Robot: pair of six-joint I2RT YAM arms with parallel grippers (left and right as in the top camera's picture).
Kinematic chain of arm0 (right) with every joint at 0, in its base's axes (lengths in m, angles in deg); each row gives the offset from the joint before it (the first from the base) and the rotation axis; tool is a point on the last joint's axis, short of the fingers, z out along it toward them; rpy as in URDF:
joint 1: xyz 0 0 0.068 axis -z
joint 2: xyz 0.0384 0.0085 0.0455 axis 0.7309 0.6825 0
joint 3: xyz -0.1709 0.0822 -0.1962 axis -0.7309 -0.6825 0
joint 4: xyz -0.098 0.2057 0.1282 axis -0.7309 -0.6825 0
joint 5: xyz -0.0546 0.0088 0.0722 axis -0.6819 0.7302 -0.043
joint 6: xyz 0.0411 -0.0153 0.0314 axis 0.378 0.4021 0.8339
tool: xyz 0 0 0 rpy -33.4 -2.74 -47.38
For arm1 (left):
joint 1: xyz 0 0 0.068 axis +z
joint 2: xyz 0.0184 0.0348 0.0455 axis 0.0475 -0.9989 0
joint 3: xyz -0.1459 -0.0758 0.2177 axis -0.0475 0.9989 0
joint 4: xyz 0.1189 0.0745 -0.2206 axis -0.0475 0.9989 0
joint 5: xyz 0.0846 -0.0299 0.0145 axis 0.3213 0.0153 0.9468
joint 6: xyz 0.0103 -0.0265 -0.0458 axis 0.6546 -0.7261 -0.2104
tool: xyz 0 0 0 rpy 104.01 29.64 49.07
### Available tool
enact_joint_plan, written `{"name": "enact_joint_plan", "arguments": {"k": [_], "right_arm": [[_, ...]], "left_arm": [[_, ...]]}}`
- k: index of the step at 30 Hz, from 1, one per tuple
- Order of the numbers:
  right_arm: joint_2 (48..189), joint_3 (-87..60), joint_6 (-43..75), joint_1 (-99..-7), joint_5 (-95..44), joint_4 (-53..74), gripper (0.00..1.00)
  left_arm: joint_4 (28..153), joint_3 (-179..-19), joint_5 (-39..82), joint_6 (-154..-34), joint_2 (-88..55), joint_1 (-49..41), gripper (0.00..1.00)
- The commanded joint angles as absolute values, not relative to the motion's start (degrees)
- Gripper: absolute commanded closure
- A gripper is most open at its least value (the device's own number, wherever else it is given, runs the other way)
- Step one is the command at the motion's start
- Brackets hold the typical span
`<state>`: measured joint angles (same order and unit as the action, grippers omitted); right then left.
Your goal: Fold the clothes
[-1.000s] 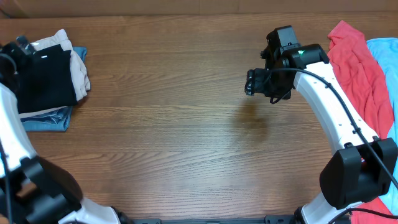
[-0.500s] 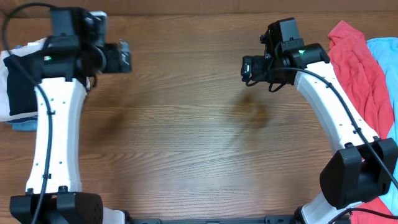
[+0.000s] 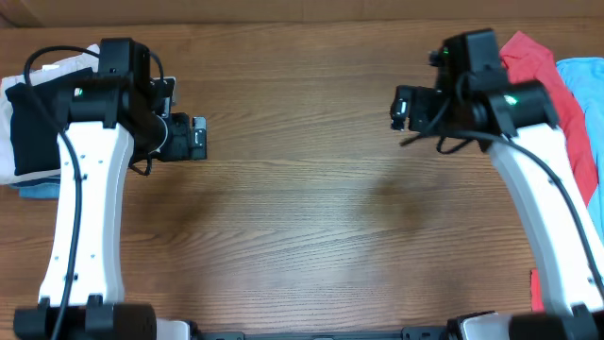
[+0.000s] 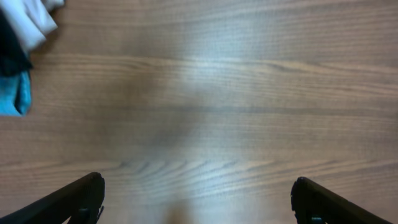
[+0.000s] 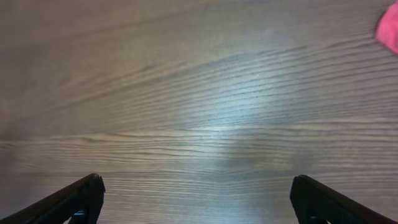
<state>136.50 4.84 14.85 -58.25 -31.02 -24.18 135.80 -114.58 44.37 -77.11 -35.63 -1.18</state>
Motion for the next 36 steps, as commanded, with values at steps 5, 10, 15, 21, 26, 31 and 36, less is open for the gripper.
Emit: {"name": "enact_joint_plan", "arguments": {"k": [5,10,15,21,26,31,36], "right_arm": [[120.72,-10.09,18.20,-58.20,-32.29,-15.43,0.00],[105.37,-26.92,19.99,-58.18,-33.23,-5.42,0.00],[92.89,-36.74,23.42,-58.18,-37.89,-5.33,0.00],[89.83,-37.54,23.42,-58.18,-37.86,-11.13,0.00],[90.23,-37.54,23.44,-58.18,-37.86,-12.53,0.00],[90.27,-37.54,23.42,-58.18,-37.86,-12.66,0.00],[90.27,-37.54,23.42,-58.18,-37.86,-12.66,0.00]], "left_arm": [[121.96,-97.71,44.65,-76.08,-12.03,-0.87,0.04],[113.48,-83.61,47.36,-78.64,4.78,-0.87,0.00],[112.21,-75.81,53.09,-83.45,16.63,-0.87,0.00],[115.40,-74.72,53.09,-83.47,18.46,-0.87,0.00],[118.55,-74.72,53.09,-83.47,18.44,-0.87,0.00],[119.01,-74.72,53.09,-83.47,18.46,-0.87,0.00],[119.01,-74.72,53.09,-83.47,18.46,-0.87,0.00]]}}
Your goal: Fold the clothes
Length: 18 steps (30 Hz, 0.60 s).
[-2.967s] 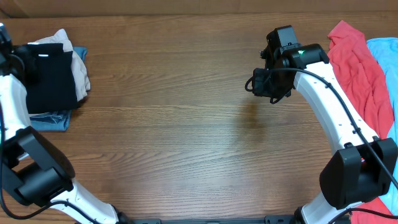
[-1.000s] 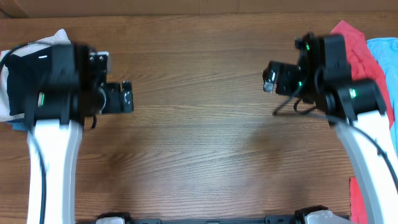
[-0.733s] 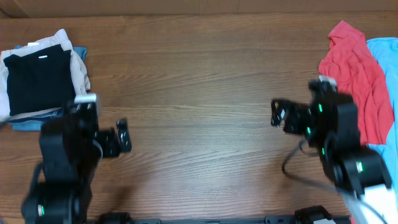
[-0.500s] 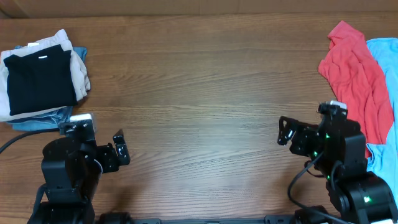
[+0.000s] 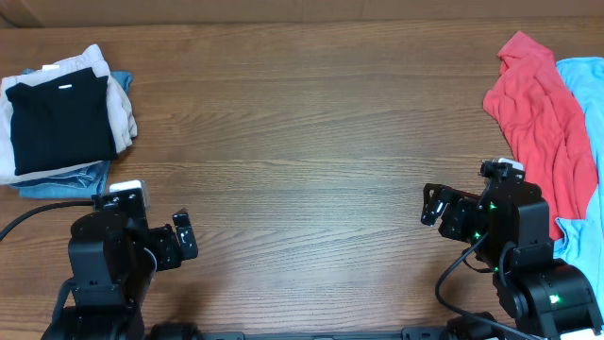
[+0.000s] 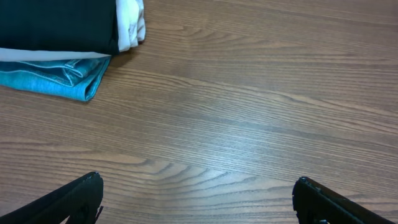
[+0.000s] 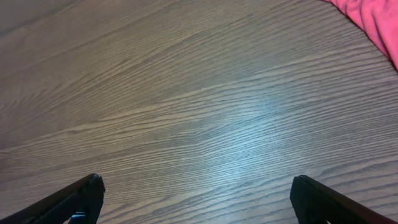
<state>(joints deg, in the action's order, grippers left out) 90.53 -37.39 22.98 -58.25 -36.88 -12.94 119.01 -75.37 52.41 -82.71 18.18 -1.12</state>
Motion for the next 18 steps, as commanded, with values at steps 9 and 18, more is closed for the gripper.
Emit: {"name": "enact_joint_plan", "arguments": {"k": [9,18], "right_arm": [[88.37,-37.94,20.27,-56.98,-37.82,-12.22,0.00],[73.22,-50.16,11.90,-55.87,-37.01,2.86,0.00]], "left_arm": [[119.01,-74.72,53.09,-83.47,18.46,-0.87,0.00],[119.03,-74.72,53.09,-83.47,18.46,-0.87,0.00]]}}
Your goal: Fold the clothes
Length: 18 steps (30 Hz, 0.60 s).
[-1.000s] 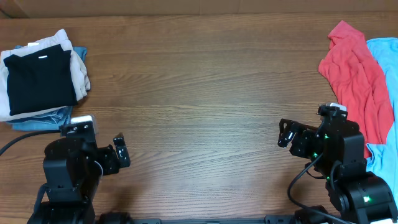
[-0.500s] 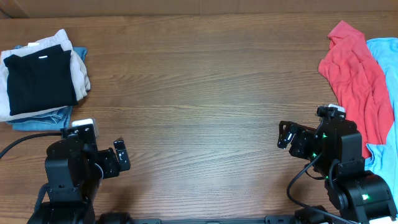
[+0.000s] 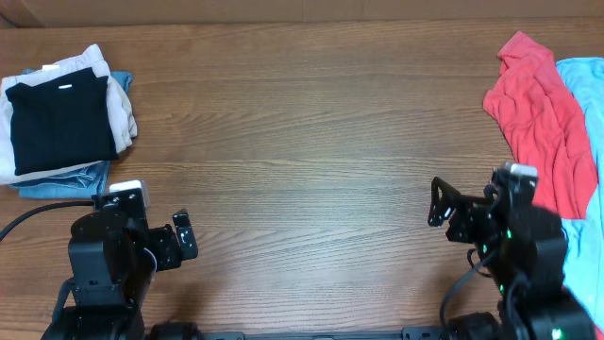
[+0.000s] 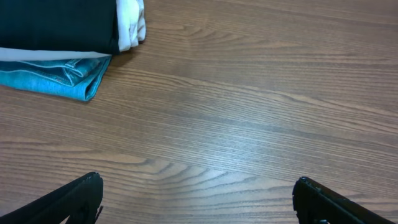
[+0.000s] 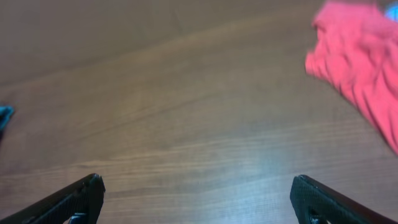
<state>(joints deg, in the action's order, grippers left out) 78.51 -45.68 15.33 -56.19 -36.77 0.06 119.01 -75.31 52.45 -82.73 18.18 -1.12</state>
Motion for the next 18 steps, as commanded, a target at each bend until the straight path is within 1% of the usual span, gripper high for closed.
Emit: {"name": "enact_joint_plan", "arguments": {"k": [1,6,8,12,18], "right_arm": [[70.66,-52.43,11.49,-55.87,-36.97,4.79,0.00],[58.60,-63.77,10.70,-55.89,-36.12,14.29,0.00],[54.34,-68.10,8.38,-55.89,-33.86,18.56,0.00],[48.33,-74.90,6.22,-55.87,-32.16,26.27,0.00],[48.15,-83.90,3.86,-55.60,-32.01,41.83,0.00]], "left_arm": [[119.01,-74.72,53.09,-83.47,18.46,-0.87,0.00],[119.01,-74.72,53.09,-83.45,18.46,-0.87,0.00],[119.01,-74.72,53.09,-83.47,18.46,-0.87,0.00],[119.01,-74.72,53.09,-83.47,18.46,-0.87,0.00],[119.01,-74.72,53.09,-83.47,18.46,-0.87,0.00]]}}
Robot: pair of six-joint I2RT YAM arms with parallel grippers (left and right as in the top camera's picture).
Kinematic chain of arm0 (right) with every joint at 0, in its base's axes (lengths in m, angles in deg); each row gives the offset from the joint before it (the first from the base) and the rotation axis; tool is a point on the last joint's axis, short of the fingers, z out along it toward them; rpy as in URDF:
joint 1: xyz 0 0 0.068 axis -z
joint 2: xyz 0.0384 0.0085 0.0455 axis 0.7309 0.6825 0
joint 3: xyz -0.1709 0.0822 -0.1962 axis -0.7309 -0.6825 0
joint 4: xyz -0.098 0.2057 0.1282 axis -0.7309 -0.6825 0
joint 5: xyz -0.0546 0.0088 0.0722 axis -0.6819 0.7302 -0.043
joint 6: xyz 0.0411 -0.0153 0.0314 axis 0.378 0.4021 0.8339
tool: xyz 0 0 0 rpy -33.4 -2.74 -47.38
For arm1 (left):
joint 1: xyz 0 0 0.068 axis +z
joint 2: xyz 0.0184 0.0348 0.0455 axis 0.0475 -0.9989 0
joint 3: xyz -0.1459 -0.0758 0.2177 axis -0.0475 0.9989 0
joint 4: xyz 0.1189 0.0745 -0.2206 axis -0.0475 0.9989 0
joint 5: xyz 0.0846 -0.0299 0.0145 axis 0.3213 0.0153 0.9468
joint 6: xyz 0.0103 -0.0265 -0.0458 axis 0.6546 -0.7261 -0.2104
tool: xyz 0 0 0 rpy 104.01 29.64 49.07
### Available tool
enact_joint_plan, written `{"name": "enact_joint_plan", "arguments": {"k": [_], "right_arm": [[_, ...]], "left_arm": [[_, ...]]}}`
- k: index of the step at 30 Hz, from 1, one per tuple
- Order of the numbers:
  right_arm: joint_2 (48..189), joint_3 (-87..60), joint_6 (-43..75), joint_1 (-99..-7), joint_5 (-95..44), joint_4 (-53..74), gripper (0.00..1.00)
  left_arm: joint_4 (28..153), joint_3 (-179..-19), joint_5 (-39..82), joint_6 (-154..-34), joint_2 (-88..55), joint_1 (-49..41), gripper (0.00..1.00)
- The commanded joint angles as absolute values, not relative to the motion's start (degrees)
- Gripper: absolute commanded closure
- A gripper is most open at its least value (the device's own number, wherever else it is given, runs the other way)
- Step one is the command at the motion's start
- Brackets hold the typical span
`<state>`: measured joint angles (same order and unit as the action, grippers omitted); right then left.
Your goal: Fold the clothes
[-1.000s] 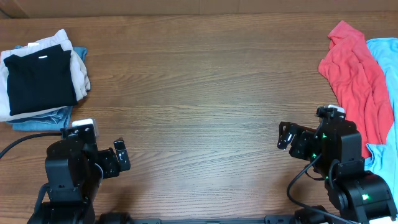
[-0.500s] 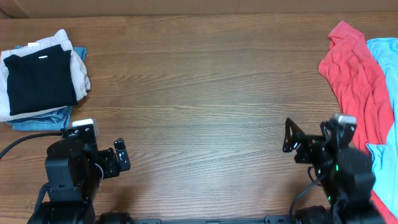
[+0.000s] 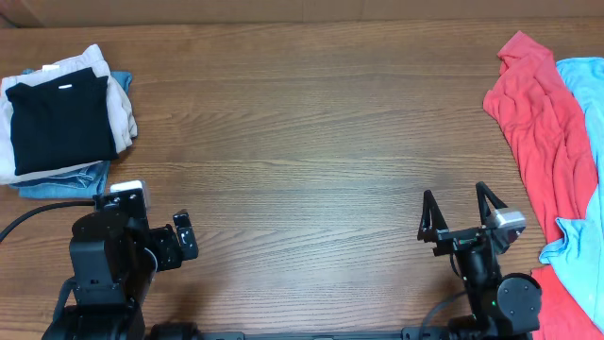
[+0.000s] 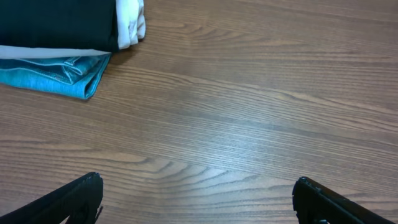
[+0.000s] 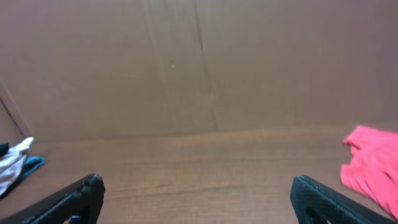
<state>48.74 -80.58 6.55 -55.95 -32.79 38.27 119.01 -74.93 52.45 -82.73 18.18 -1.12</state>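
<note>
A folded stack [image 3: 58, 121] lies at the table's far left, black garment on top, cream and blue ones under it; its blue edge [image 4: 59, 73] shows in the left wrist view. A crumpled red garment [image 3: 543, 132] and a light blue one [image 3: 587, 142] lie unfolded at the far right. My left gripper [image 3: 181, 244] sits open and empty at the near left. My right gripper [image 3: 453, 219] stands open and empty at the near right, its camera facing level across the table toward the red garment [image 5: 372, 162].
The wooden table [image 3: 311, 151] spans the view. A brown cardboard wall [image 5: 199, 62] rises behind its far edge. Both arm bases sit at the near edge.
The right arm has folded lower at the near right and its camera has tilted up to face the back wall. The left arm has not moved.
Both arms were stretched far over the table, grippers open, the left one next to the folded stack and the right one next to the red garment. Then both stood drawn back to the near edge. The right arm has since tucked down further.
</note>
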Motion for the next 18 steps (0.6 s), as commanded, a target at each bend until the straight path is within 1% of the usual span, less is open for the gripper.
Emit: {"name": "enact_joint_plan", "arguments": {"k": [1,3,6,9,18], "right_arm": [[48.15,-85.45,2.48,-55.60,-32.01,44.37,0.00],[48.15,-87.25,-1.17,-55.56,-32.16,46.53,0.00],[48.15,-87.27,-5.69,-55.45,-32.40,44.85,0.00],[48.15,-87.27,-5.61,-55.45,-31.57,38.64,0.00],[48.15,-87.25,-4.91,-55.45,-31.83,38.55,0.00]], "left_arm": [[119.01,-74.72,53.09,-83.47,18.46,-0.87,0.00],[119.01,-74.72,53.09,-83.47,18.46,-0.87,0.00],[119.01,-74.72,53.09,-83.47,18.46,-0.87,0.00],[119.01,-74.72,53.09,-83.47,18.46,-0.87,0.00],[119.01,-74.72,53.09,-83.47,18.46,-0.87,0.00]]}}
